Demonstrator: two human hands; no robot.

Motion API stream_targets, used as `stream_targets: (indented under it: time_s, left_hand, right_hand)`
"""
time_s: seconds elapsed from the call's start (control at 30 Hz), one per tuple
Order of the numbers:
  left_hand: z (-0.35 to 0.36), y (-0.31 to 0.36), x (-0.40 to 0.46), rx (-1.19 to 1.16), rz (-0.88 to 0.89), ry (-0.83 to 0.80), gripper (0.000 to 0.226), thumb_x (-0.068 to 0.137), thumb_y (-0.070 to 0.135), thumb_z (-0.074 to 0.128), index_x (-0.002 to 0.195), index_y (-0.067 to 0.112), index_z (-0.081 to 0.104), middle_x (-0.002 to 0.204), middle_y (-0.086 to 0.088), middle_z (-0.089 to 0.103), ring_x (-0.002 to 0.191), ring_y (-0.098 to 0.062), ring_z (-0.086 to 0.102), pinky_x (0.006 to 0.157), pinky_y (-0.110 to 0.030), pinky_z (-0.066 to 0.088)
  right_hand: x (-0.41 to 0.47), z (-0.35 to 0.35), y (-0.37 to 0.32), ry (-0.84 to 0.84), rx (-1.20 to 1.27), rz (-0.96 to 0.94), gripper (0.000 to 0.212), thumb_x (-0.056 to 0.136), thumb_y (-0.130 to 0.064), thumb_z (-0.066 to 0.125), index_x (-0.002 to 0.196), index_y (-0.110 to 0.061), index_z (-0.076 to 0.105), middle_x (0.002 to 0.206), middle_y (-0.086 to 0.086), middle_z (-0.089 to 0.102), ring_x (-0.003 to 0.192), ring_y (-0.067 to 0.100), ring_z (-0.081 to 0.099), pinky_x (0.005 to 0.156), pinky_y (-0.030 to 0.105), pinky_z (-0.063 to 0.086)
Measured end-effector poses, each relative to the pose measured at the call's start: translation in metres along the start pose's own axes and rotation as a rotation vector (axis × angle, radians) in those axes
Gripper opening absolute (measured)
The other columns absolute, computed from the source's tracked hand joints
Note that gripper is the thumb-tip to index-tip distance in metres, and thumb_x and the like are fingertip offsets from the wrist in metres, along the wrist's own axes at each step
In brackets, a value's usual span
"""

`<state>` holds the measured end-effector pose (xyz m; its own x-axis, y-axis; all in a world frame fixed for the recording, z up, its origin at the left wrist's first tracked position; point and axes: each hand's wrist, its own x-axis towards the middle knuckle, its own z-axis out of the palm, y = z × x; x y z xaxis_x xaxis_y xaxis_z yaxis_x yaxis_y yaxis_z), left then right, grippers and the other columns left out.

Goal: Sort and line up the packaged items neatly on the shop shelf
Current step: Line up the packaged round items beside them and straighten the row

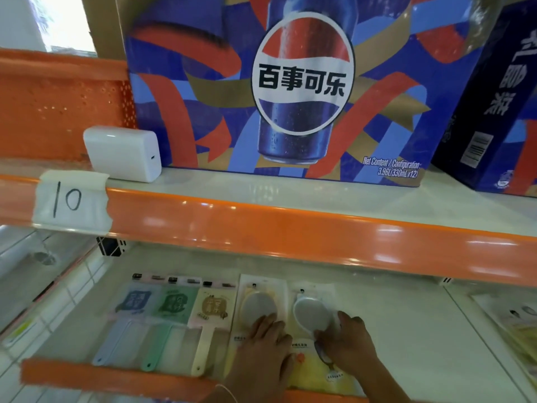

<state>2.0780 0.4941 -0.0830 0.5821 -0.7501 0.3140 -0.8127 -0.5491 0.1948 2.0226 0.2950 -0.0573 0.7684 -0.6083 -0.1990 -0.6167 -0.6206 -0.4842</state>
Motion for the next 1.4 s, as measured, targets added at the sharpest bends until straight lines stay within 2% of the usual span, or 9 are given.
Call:
stream_targets:
  time_s: [0.2, 0.37, 0.53, 0.67, 0.8, 0.87, 1.0, 1.2, 1.4]
  left_hand:
    - [0.006, 0.000, -0.002, -0.061, -0.047, -0.034, 0.027, 0.083, 0.051, 0.050, 0.091, 0.030, 0.064, 0.113, 0.008, 0.062, 0.118, -0.016, 0.057, 0.095, -0.033, 0.052]
    - [0.003, 0.001, 0.001, -0.074, -0.076, -0.166, 0.050, 0.085, 0.054, 0.029, 0.121, 0.027, 0.050, 0.143, 0.008, 0.038, 0.142, -0.014, 0.021, 0.114, -0.034, 0.029]
    - [-0.003, 0.004, 0.003, -0.058, -0.098, -0.211, 0.056, 0.081, 0.054, 0.024, 0.124, 0.027, 0.048, 0.145, 0.008, 0.034, 0.144, -0.016, 0.018, 0.114, -0.033, 0.027]
    - [-0.009, 0.015, 0.008, -0.019, -0.144, -0.235, 0.049, 0.083, 0.054, 0.029, 0.122, 0.031, 0.047, 0.148, 0.009, 0.027, 0.144, -0.018, 0.014, 0.109, -0.041, 0.034]
    - [-0.005, 0.030, 0.013, -0.041, -0.120, -0.171, 0.039, 0.088, 0.043, 0.035, 0.117, 0.028, 0.057, 0.144, 0.006, 0.040, 0.142, -0.019, 0.024, 0.116, -0.037, 0.022]
    - [0.000, 0.040, 0.017, -0.065, -0.102, -0.105, 0.032, 0.087, 0.039, 0.039, 0.100, 0.028, 0.066, 0.126, 0.005, 0.057, 0.130, -0.019, 0.046, 0.111, -0.034, 0.033]
    - [0.008, 0.064, 0.039, -0.070, -0.072, -0.011, 0.019, 0.078, 0.038, 0.048, 0.082, 0.030, 0.064, 0.101, 0.007, 0.065, 0.100, -0.017, 0.064, 0.089, -0.031, 0.052]
    - [0.022, 0.135, 0.096, -0.160, -0.059, -0.116, 0.042, 0.097, 0.033, 0.034, 0.134, 0.019, 0.047, 0.140, 0.000, 0.042, 0.133, -0.016, 0.034, 0.110, -0.030, 0.031]
    - [0.037, 0.226, 0.156, -0.457, -0.129, -0.231, 0.046, 0.099, 0.036, 0.041, 0.143, 0.021, 0.037, 0.146, 0.002, 0.038, 0.134, -0.014, 0.036, 0.109, -0.022, 0.028]
  right_hand:
    - [-0.006, 0.002, -0.001, 0.000, 0.024, -0.004, 0.038, 0.059, -0.048, 0.065, 0.091, -0.030, 0.053, 0.091, 0.000, 0.053, 0.077, 0.017, 0.060, 0.065, 0.032, 0.056]
    - [-0.007, 0.004, 0.003, -0.011, 0.017, -0.010, 0.048, 0.057, -0.049, 0.064, 0.099, -0.028, 0.053, 0.091, -0.002, 0.048, 0.082, 0.016, 0.055, 0.068, 0.031, 0.054]
    - [-0.008, 0.005, 0.006, -0.005, 0.024, -0.019, 0.053, 0.062, -0.050, 0.068, 0.107, -0.027, 0.052, 0.088, -0.007, 0.043, 0.087, 0.018, 0.057, 0.072, 0.032, 0.055]
    - [-0.015, 0.008, 0.008, 0.065, -0.153, -0.181, 0.069, 0.073, -0.057, 0.055, 0.138, -0.039, 0.036, 0.129, 0.001, 0.040, 0.115, 0.025, 0.044, 0.089, 0.033, 0.046]
    - [-0.025, 0.015, 0.012, 0.029, -0.196, -0.351, 0.059, 0.078, -0.064, 0.033, 0.134, -0.050, 0.044, 0.152, -0.009, 0.024, 0.134, 0.022, 0.027, 0.106, 0.037, 0.031]
    - [-0.026, 0.017, 0.019, 0.041, -0.149, -0.360, 0.067, 0.068, -0.067, 0.024, 0.126, -0.049, 0.053, 0.149, -0.007, 0.035, 0.132, 0.025, 0.035, 0.104, 0.040, 0.035]
    - [0.001, 0.003, 0.070, 0.188, 0.017, -0.368, 0.050, 0.078, -0.059, 0.042, 0.108, -0.032, 0.071, 0.119, 0.001, 0.067, 0.111, 0.029, 0.060, 0.090, 0.044, 0.052]
    - [0.023, -0.085, 0.150, 0.352, 0.127, -0.223, 0.040, 0.083, -0.049, 0.057, 0.104, -0.019, 0.074, 0.106, 0.004, 0.071, 0.103, 0.025, 0.064, 0.093, 0.039, 0.052]
    - [0.033, -0.171, 0.246, 0.483, 0.082, -0.063, 0.039, 0.083, -0.032, 0.072, 0.112, -0.007, 0.069, 0.111, 0.015, 0.069, 0.098, 0.034, 0.065, 0.093, 0.039, 0.049]
